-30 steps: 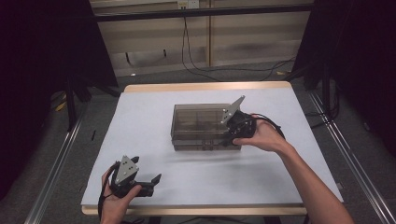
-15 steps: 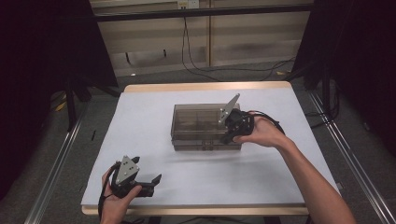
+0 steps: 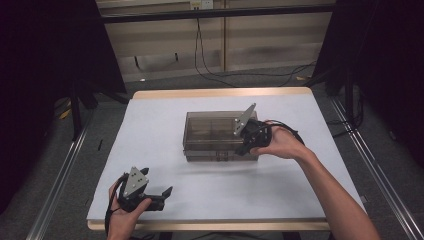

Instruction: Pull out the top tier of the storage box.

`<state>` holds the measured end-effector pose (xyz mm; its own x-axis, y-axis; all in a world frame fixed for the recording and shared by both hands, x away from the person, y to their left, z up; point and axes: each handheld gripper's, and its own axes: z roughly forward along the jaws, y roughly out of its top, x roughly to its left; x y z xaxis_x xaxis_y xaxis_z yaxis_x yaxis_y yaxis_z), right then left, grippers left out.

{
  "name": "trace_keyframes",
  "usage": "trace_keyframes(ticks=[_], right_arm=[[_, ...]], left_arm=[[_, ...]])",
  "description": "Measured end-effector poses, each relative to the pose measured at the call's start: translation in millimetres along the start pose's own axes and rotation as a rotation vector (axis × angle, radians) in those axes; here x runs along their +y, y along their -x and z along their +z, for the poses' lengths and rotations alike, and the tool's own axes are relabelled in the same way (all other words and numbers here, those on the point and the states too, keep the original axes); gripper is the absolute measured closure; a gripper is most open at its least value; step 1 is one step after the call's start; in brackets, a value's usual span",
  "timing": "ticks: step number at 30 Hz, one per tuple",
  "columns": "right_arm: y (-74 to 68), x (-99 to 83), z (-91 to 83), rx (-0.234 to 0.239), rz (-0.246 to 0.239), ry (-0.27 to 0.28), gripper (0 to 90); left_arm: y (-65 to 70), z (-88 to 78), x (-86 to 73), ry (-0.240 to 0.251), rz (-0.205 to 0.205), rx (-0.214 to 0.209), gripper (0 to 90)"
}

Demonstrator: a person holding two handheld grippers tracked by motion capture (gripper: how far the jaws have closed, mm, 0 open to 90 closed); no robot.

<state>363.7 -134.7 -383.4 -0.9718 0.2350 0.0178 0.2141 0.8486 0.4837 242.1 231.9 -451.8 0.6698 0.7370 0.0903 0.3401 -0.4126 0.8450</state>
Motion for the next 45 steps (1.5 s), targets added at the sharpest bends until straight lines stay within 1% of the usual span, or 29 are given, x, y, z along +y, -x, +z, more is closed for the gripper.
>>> trace_keyframes(ticks=[9,13,18,20,24,28,30,36,42,45], right_arm=[[0.8,0.2,0.0,0.017,-0.01,-0.005,87.2],[-0.7,0.8,-0.1,0.018,-0.019,-0.011,87.5],[-2.8,0.6,-0.4,0.03,-0.026,-0.016,88.0],[-3.6,0.4,-0.2,0.027,-0.034,-0.016,88.1],[-4.5,0.3,-0.4,0.035,-0.037,-0.02,88.2],[-6.0,0.6,-0.4,0.032,-0.037,-0.022,88.3],[-6.2,0.6,-0.3,0.032,-0.047,-0.021,88.4],[-8.7,1.3,-0.8,0.033,-0.033,-0.032,88.4],[-11.6,2.0,-1.0,0.043,-0.052,-0.038,88.7],[-12.2,2.0,-1.1,0.041,-0.048,-0.04,88.7]], left_arm=[[-0.3,0.0,-0.3,0.003,-0.006,-0.002,2.7],[0.0,0.0,-0.2,0.003,-0.002,-0.003,2.7],[0.1,0.1,-0.2,-0.001,-0.002,-0.002,2.7],[-0.1,0.1,-0.3,0.0,-0.002,-0.002,2.7],[-0.1,-0.1,-0.3,0.001,-0.002,-0.003,2.7],[0.1,0.0,-0.2,0.001,-0.002,-0.002,2.7],[-0.1,0.2,-0.2,-0.002,0.0,-0.002,2.7],[-0.1,0.0,-0.1,0.0,-0.001,-0.001,2.7],[-0.1,0.0,-0.2,-0.001,-0.001,0.0,2.7],[-0.2,0.0,0.0,0.0,0.0,0.0,2.7]])
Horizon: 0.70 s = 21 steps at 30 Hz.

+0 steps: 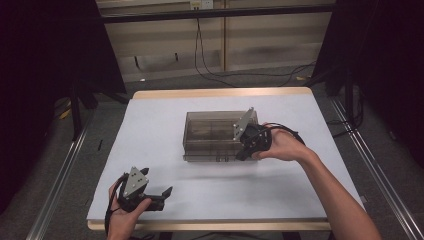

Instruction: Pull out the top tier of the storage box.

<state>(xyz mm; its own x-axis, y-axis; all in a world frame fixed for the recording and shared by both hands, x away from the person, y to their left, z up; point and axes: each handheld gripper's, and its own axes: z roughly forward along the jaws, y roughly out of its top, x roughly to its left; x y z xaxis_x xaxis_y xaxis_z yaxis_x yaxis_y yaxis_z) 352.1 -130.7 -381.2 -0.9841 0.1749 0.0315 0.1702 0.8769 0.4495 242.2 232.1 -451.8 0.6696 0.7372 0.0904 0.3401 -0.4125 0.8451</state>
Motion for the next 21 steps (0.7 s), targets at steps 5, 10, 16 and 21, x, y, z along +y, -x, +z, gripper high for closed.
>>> trace_keyframes(ticks=[5,10,16,21], right_arm=[[-2.5,0.3,-0.2,0.003,-0.003,-0.006,88.9],[-4.5,1.2,-0.1,0.009,-0.014,-0.012,89.1],[-5.9,1.5,-0.3,0.01,-0.021,-0.013,89.2],[-6.9,1.8,-0.3,0.013,-0.025,-0.014,89.3]], left_arm=[[-0.2,0.0,-0.1,0.001,-0.002,0.0,2.7],[-0.1,0.0,-0.1,0.0,0.0,0.001,2.7],[0.1,-0.1,-0.2,0.0,-0.003,0.0,2.7],[0.0,-0.1,-0.3,0.002,-0.005,0.001,2.7]])
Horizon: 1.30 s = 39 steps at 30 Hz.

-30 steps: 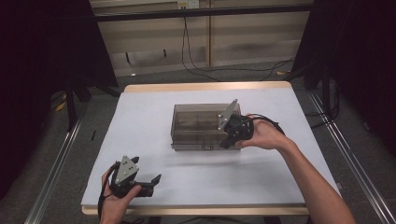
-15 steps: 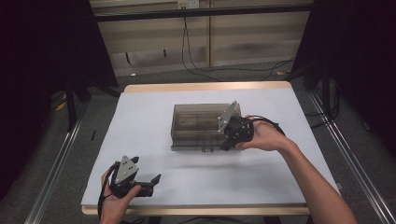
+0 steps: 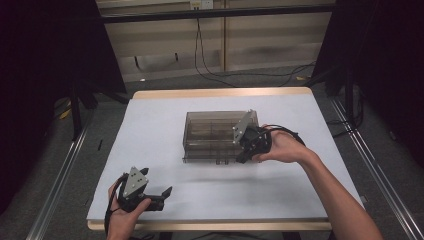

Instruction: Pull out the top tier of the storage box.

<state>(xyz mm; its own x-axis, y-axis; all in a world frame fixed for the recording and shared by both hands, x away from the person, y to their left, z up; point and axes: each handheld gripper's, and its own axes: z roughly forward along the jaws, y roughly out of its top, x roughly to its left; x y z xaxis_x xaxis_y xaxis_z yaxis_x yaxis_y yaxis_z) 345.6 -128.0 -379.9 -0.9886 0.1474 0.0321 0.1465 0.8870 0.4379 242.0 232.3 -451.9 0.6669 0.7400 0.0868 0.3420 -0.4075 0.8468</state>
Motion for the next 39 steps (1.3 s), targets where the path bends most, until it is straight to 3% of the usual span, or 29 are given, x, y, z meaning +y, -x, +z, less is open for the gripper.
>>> trace_keyframes(ticks=[39], right_arm=[[-20.0,-1.3,0.4,0.013,-0.027,-0.02,89.4]], left_arm=[[-0.1,-0.1,-0.1,0.0,-0.002,0.0,2.7]])
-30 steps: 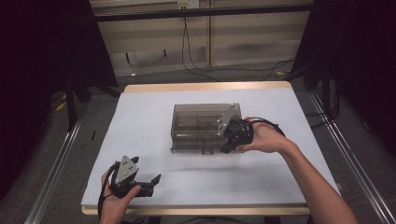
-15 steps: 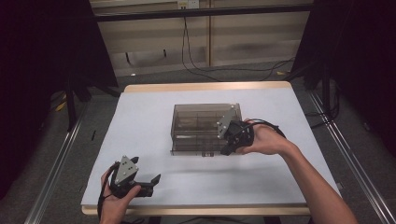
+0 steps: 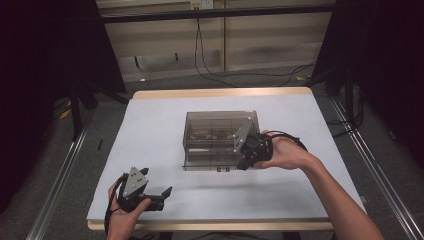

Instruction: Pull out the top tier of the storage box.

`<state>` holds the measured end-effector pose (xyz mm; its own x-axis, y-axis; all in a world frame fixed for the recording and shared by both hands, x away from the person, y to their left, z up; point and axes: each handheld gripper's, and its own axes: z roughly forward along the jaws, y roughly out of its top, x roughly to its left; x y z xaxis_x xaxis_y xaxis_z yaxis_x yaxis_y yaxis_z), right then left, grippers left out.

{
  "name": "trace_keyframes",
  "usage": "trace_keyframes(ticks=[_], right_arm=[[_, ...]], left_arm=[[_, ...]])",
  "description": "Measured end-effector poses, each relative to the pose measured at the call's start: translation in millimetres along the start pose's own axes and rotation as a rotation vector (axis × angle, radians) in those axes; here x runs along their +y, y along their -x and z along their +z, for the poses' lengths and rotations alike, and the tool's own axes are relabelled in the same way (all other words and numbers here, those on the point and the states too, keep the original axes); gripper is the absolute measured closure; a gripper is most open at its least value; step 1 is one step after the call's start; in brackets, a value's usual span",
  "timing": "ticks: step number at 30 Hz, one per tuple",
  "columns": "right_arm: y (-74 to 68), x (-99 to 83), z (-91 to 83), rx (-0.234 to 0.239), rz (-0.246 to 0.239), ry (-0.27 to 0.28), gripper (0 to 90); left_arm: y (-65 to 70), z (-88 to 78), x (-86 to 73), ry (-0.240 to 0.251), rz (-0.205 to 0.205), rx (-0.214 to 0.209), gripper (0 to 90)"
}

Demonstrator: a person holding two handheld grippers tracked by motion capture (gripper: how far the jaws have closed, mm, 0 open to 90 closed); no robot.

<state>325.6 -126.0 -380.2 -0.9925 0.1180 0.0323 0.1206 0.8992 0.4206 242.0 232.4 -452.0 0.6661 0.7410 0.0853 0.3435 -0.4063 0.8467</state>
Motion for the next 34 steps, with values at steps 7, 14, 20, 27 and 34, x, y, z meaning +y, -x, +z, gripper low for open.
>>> trace_keyframes(ticks=[7,14,20,27,34], right_arm=[[-5.5,0.2,1.0,-0.001,-0.011,0.0,89.2],[-7.0,-4.0,3.2,-0.005,0.022,0.024,88.3],[-9.0,-12.9,-2.0,-0.055,0.052,0.123,76.1],[-30.9,-41.3,-21.1,-0.19,0.199,0.482,45.3],[-64.9,-86.0,-24.6,-0.343,0.36,0.684,31.7]], left_arm=[[-0.1,0.1,0.0,-0.004,0.002,0.0,2.7],[-0.1,0.2,0.1,-0.005,0.004,0.001,2.7],[0.3,-0.2,-0.1,0.001,-0.002,0.001,2.7],[0.3,-1.7,0.2,0.001,0.001,0.002,2.7],[0.5,-0.6,0.7,-0.005,0.007,0.001,2.7]])
